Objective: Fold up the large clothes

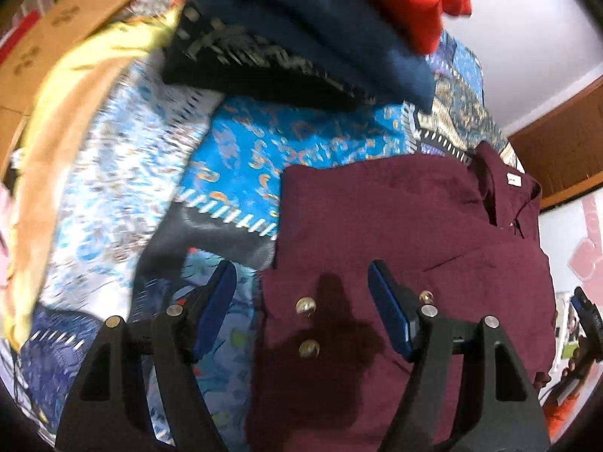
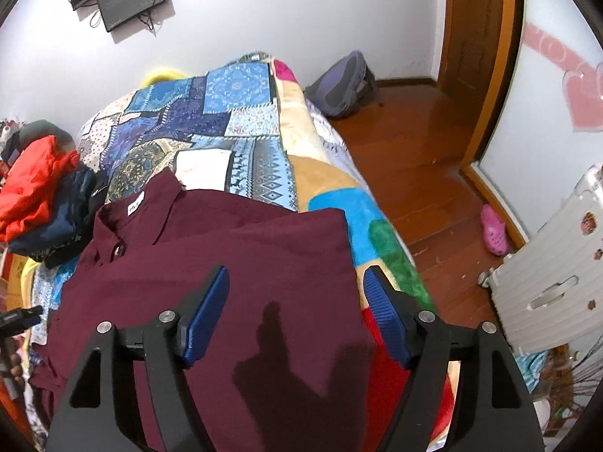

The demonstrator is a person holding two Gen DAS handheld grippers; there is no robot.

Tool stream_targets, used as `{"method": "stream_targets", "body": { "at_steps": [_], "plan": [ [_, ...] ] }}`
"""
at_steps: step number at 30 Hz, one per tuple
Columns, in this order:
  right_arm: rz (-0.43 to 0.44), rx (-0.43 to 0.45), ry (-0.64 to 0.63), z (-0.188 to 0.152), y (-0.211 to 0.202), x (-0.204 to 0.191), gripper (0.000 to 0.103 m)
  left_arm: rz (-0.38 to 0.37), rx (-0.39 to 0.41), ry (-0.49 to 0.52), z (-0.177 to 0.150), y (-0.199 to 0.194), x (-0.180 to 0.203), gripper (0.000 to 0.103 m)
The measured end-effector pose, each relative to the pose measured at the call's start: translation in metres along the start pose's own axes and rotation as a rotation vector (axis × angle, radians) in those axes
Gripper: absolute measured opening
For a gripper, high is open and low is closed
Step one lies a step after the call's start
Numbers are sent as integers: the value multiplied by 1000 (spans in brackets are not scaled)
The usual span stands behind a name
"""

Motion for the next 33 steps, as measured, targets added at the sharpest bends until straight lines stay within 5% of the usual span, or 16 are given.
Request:
{"method": "stream_targets", "body": {
  "at_steps": [9, 19, 20, 21, 24, 26, 33],
  "plan": [
    [121, -176, 170, -13, 59, 22, 70, -56, -163, -43, -11, 64, 0, 71],
    [197, -291, 343, -26, 108, 39, 70, -214, -148, -30, 0, 82, 23, 81],
    [199, -283, 355, -25, 108, 38, 62, -220, -140, -37, 2, 83, 25, 81],
    [193, -277, 362, -24, 109, 39, 55, -212, -130, -37, 3, 83, 26, 78],
    [169, -264, 384, -22, 108, 40, 30, -157, -108, -11, 9, 86, 30, 43],
    [161, -243, 372, -21, 102, 39, 16, -108, -96, 18, 9, 85, 35, 32],
    [186, -133, 353, 8, 69, 27, 9, 71, 24, 299, 18, 48, 83, 3]
  ]
}}
Point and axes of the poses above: each gripper's, at about its wrist camera, not at the fingertips, and y roughly the way its jaws point, x to its right, z to its top, the point moved 7 cm from there along y, roughly the way its jaws point, and after that the axes turned 14 degrees about x, right-handed, at the moved point
